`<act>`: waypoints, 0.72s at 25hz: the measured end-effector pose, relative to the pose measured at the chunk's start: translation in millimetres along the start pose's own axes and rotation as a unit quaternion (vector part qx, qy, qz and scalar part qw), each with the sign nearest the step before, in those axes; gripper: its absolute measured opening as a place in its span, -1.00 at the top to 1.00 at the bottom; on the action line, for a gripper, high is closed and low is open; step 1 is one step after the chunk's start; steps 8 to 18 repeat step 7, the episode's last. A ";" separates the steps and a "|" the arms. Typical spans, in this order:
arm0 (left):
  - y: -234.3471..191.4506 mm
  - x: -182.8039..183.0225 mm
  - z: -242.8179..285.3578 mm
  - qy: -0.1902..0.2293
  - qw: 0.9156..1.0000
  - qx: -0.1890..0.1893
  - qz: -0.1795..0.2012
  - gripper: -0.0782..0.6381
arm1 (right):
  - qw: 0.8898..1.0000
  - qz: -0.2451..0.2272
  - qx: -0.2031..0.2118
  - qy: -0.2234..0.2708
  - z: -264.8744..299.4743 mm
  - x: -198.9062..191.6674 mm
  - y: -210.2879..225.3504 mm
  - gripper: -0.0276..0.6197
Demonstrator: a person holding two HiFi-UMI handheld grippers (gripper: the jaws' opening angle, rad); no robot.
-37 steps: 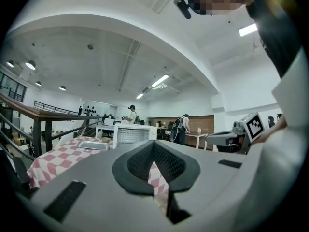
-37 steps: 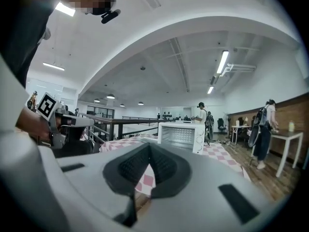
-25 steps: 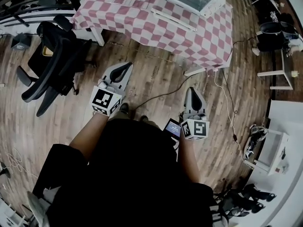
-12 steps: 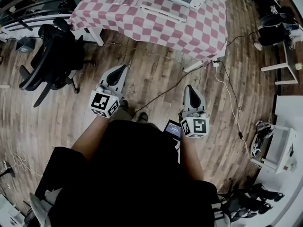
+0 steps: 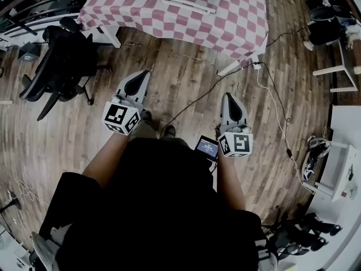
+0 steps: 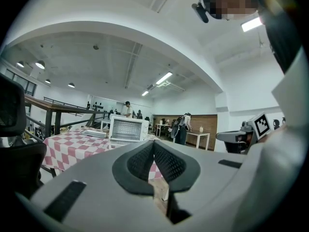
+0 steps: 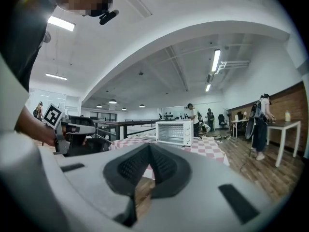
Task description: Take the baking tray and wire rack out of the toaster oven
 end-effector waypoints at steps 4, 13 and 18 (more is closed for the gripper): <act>3.7 3.7 -0.3 0.001 1.000 0.000 0.006 0.79 | 1.000 -0.001 -0.002 0.007 -3.3 2.1 0.4 0.91; 5.0 6.1 -0.2 0.001 1.000 0.001 0.008 0.79 | 1.000 -0.002 -0.004 0.012 -5.4 2.4 0.5 0.91; 5.0 6.1 -0.2 0.001 1.000 0.001 0.008 0.79 | 1.000 -0.002 -0.004 0.012 -5.4 2.4 0.5 0.91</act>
Point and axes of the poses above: the fingertips, and each gripper's own axes: z forward along the fingers, y to its right, x out of its top, the point moved 8 cm from there along -z, backward along the fingers, and after that the axes turned 4 degrees about -x, right-handed, at the moved point
